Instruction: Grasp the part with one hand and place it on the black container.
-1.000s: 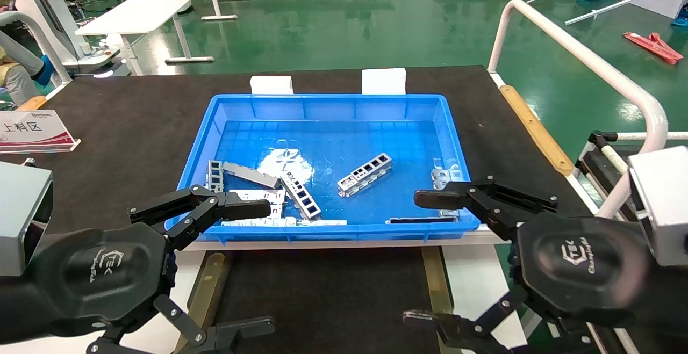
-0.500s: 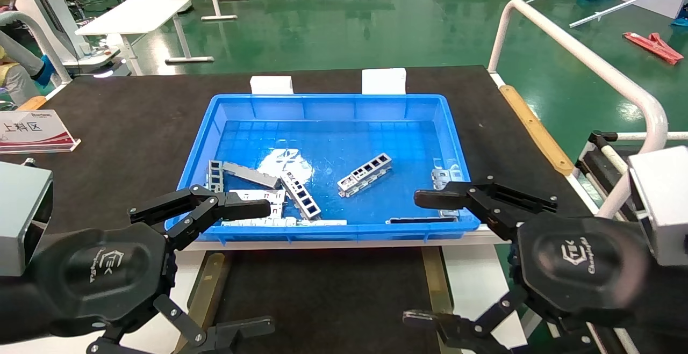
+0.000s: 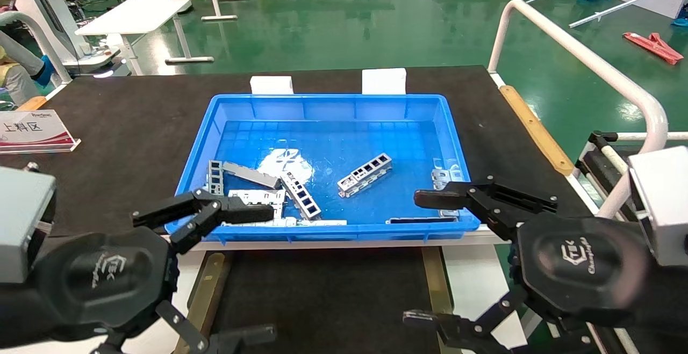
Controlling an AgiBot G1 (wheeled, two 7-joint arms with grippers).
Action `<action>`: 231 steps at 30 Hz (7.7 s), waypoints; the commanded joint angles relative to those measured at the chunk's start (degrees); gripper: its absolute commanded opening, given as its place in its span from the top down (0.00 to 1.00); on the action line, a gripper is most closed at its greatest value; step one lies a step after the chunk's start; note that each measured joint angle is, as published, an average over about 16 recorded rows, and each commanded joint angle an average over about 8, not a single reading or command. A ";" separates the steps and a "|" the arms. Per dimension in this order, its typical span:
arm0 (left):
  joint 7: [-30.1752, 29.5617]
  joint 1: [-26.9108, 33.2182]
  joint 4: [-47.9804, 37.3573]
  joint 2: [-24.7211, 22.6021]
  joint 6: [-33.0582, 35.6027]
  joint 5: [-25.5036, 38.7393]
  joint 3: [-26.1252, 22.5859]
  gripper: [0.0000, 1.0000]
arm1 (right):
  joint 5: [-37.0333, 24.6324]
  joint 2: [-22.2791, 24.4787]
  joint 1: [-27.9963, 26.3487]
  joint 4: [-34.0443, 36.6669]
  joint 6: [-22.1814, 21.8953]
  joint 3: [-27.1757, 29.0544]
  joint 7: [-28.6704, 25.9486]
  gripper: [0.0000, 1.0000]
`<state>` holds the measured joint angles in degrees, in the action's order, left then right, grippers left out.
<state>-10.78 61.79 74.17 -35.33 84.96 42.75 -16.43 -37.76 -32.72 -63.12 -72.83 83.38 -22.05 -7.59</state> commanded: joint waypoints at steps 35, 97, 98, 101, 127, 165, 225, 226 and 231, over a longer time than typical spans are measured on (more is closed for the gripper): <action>3.12 9.49 -11.91 -19.01 -20.11 22.61 -9.62 0.00 | 0.01 0.00 -0.01 0.01 0.00 -0.02 0.01 0.00; 18.90 19.95 -51.44 -42.90 -52.07 13.29 -34.67 1.00 | 0.03 0.01 -0.02 0.01 -0.01 -0.05 0.03 1.00; 19.03 19.99 -51.53 -42.89 -52.15 12.85 -34.99 1.00 | 0.03 0.01 -0.02 0.01 -0.01 -0.05 0.03 1.00; 19.44 20.08 -51.80 -42.87 -52.34 11.57 -35.91 1.00 | 0.03 0.01 -0.02 0.01 -0.01 -0.05 0.03 1.00; 23.70 23.00 -53.72 -41.74 -47.75 0.18 -38.47 1.00 | 0.04 0.02 -0.03 0.01 -0.01 -0.07 0.03 1.00; 11.53 -6.48 2.60 -1.69 -41.21 -11.03 -38.12 1.00 | 0.05 0.03 -0.03 0.01 -0.02 -0.08 0.04 1.00; 18.66 -29.42 -11.74 -41.22 -89.52 -15.36 -16.76 0.00 | 0.07 0.04 -0.04 0.01 -0.03 -0.11 0.06 0.00; 18.65 -29.45 -11.70 -41.28 -89.54 -15.29 -16.74 0.00 | 0.07 0.04 -0.04 0.01 -0.03 -0.11 0.06 0.00; 18.50 -29.54 -11.46 -41.44 -89.73 -15.00 -16.91 0.00 | 0.07 0.04 -0.04 0.01 -0.03 -0.12 0.06 0.00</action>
<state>7.78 32.28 62.71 -76.69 -4.66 27.82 -33.41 -37.69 -32.68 -63.16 -72.82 83.35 -22.17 -7.53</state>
